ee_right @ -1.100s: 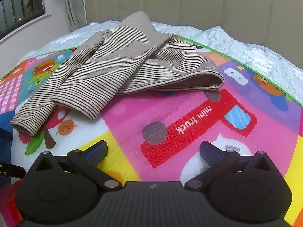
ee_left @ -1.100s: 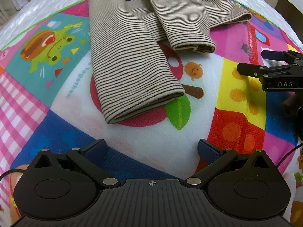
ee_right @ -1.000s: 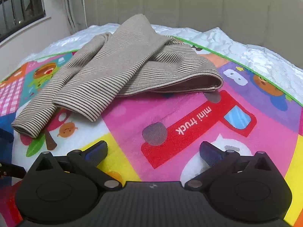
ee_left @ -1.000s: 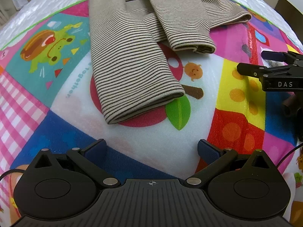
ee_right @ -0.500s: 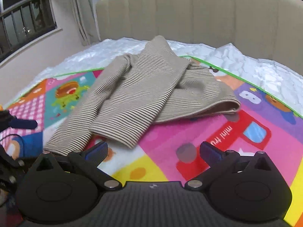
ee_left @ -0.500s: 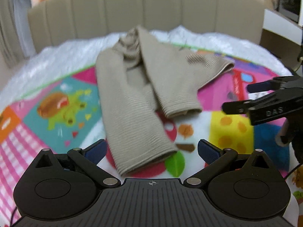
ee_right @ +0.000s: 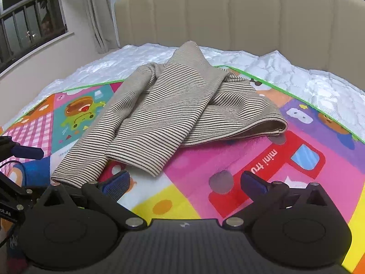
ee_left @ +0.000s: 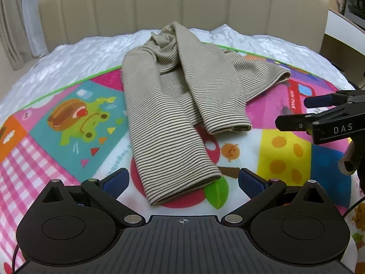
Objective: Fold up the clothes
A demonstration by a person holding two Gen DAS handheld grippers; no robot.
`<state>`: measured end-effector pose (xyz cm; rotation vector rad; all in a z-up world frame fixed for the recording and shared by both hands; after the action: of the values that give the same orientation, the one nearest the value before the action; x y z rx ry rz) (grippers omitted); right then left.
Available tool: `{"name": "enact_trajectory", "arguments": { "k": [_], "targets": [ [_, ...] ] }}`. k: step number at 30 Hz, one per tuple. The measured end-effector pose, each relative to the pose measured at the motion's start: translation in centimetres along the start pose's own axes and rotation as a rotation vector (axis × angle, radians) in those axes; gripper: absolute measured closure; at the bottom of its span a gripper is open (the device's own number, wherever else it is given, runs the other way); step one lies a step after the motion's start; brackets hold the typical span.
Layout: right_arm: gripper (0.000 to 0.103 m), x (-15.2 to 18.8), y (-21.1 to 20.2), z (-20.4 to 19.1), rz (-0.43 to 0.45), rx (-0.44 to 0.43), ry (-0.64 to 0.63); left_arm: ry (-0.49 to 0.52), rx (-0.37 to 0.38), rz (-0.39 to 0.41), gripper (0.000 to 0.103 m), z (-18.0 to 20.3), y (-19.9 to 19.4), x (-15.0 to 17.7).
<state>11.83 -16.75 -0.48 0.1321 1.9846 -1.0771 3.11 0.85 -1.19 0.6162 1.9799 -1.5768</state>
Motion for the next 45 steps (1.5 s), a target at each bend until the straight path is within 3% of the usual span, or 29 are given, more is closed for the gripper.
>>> {"name": "enact_trajectory", "arguments": {
  "k": [9,16,45],
  "targets": [
    [0.000,0.11,0.25,-0.10,-0.005,0.000,-0.001,-0.011,-0.001,-0.010,0.000,-0.21,-0.02,-0.15],
    [0.000,0.16,0.34,0.04,-0.009,0.002,0.001,-0.005,0.004,0.032,0.000,-0.06,-0.53,-0.65],
    [0.000,0.15,0.70,0.24,-0.017,-0.003,-0.006,-0.016,-0.005,-0.002,0.000,-0.22,0.15,-0.24]
  ]
}}
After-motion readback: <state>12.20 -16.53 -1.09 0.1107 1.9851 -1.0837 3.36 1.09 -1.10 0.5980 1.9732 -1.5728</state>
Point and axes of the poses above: each gripper's, at about its wrist camera, not at the fingertips, and y roughly the way its jaws point, z to its right, x to its underside, the point moved 7 cm from there along y, roughly the way its jaws point, and after that the axes turned 12 degrees about -x, right-handed, at the moved point
